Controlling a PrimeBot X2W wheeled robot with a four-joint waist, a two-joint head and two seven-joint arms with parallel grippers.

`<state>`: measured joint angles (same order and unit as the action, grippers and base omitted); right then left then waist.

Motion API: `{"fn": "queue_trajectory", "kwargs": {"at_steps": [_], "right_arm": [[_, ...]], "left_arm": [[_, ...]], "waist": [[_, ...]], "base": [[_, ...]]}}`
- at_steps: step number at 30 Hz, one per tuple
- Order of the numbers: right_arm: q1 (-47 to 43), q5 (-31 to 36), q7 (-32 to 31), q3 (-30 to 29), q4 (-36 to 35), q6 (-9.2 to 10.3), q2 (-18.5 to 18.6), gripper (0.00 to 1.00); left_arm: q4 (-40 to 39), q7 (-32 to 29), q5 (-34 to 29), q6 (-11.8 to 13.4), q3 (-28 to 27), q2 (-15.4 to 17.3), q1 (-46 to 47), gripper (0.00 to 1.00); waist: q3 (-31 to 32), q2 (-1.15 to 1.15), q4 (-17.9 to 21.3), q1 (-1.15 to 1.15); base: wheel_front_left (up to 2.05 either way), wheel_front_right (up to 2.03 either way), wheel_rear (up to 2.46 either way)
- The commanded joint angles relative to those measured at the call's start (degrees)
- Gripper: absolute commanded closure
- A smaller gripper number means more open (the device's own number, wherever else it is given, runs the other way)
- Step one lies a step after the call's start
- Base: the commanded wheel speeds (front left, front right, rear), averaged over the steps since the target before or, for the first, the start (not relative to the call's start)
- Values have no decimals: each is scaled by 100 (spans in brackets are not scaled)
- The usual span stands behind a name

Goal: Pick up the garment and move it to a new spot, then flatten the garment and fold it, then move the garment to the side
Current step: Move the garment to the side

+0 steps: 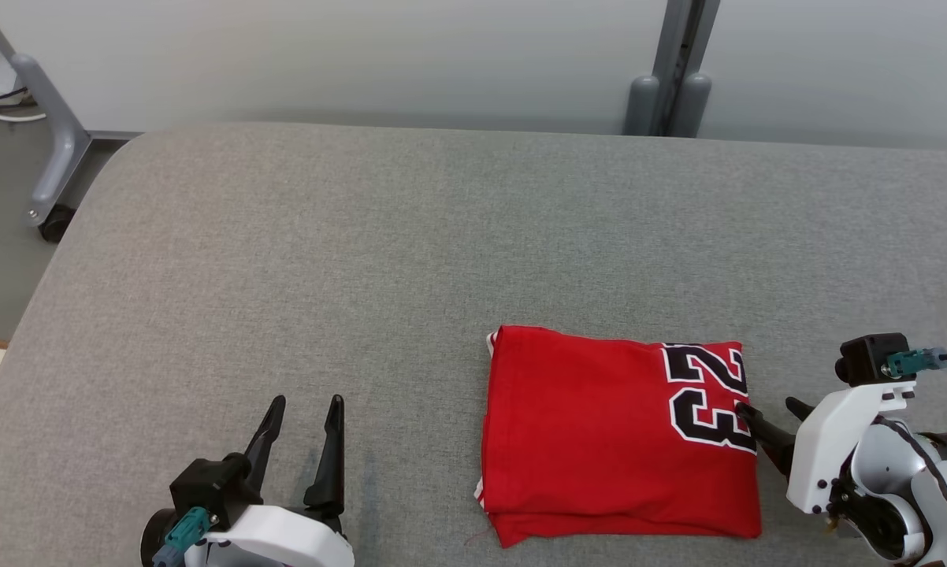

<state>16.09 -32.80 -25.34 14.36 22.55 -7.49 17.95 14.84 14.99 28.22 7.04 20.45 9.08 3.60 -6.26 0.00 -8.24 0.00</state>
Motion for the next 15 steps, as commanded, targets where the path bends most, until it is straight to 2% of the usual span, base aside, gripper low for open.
{"fn": "queue_trajectory", "kwargs": {"at_steps": [1, 9, 15], "right_arm": [[57, -148, -68, 66, 2, -1, 88, 0], [90, -1024, -388, 499, -2, -1, 337, 0], [303, -1368, -408, 673, 413, -1, 171, 0]], "left_arm": [[13, 25, -46, -44, -25, 5, 82, 0], [70, 25, -117, -90, -90, -48, 72, 0], [93, 25, -185, -111, -114, -73, 121, 0]], "waist": [[-60, 0, -62, 0], [-108, 0, -125, 0], [-153, 0, -71, 0]], "base": [[0, 0, 0], [0, 0, 0], [0, 0, 0]]}}
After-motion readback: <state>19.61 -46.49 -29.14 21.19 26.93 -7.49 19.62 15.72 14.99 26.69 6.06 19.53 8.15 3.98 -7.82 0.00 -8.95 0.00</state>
